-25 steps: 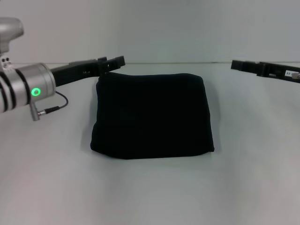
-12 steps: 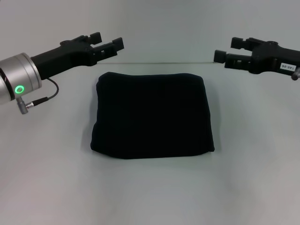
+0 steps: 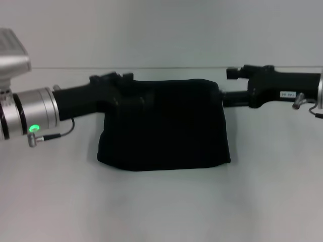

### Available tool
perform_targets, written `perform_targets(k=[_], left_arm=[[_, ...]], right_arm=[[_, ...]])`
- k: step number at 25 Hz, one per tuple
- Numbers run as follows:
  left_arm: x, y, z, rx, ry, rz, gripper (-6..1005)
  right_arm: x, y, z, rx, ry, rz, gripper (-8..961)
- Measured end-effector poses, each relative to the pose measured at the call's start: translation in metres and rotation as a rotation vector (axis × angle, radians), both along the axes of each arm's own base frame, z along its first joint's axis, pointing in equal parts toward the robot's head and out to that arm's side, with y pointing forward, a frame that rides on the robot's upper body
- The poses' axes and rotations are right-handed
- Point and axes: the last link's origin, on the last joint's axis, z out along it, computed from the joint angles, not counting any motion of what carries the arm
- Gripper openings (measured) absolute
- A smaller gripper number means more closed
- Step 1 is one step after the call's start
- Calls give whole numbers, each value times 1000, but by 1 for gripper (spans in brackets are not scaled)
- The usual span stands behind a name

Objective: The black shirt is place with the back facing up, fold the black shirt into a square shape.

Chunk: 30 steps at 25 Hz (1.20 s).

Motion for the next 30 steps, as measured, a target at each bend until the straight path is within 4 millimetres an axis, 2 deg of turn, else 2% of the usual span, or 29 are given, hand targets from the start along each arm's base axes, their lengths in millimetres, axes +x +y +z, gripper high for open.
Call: perform_targets(k=[6,18,30], left_arm=[[-7,-9,-7,-59,51,-17,866],[-13,-7,-15,-82,110,6,865],[-16,-11,-17,-91,103,13,865]], right_arm=[[5,-3,-9,-21,-52,-2,926],[2,1,-22,-30,-98,-17,914],[0,1,-25,-38,-101,-11,915]])
